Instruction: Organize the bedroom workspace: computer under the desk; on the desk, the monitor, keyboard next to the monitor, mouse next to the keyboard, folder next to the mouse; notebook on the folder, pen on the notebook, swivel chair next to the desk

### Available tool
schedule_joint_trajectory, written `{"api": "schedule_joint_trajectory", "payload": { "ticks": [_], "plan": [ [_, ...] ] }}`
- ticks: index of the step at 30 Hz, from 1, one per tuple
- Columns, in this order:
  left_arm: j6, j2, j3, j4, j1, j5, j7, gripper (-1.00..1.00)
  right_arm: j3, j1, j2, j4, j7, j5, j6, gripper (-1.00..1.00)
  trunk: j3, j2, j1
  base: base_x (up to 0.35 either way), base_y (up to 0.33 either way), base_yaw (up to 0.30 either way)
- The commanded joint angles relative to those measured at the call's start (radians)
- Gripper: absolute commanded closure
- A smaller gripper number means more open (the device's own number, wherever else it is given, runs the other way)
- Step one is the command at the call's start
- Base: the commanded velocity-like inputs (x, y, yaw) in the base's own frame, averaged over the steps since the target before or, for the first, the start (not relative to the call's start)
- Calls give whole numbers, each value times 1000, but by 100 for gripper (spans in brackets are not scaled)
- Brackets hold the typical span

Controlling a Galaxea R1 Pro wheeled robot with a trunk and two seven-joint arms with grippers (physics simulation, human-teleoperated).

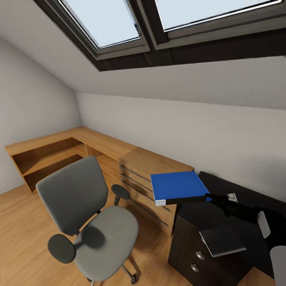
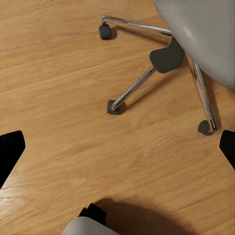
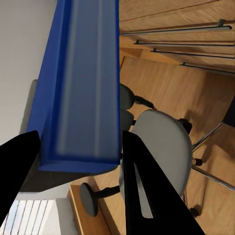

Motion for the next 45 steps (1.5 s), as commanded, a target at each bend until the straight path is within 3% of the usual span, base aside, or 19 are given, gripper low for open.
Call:
{"api": "schedule_joint_trajectory", "payload": {
  "ticks": [1, 19, 45],
  "plan": [
    [-2, 0, 3, 0, -1, -2, 0, -100, -1, -1, 0, 0, 0, -3, 5, 100, 0, -1, 0, 0, 0, 0],
    [-2, 0, 3, 0, -1, -2, 0, -100, -2, 0, 4, 0, -2, -3, -7, 100, 28, -1, 0, 0, 0, -8],
    [-7, 1, 5, 0, -1, -1, 2, -100, -2, 4, 4, 1, -2, -2, -7, 100, 48, -1, 0, -7, 0, -154]
  ]
}}
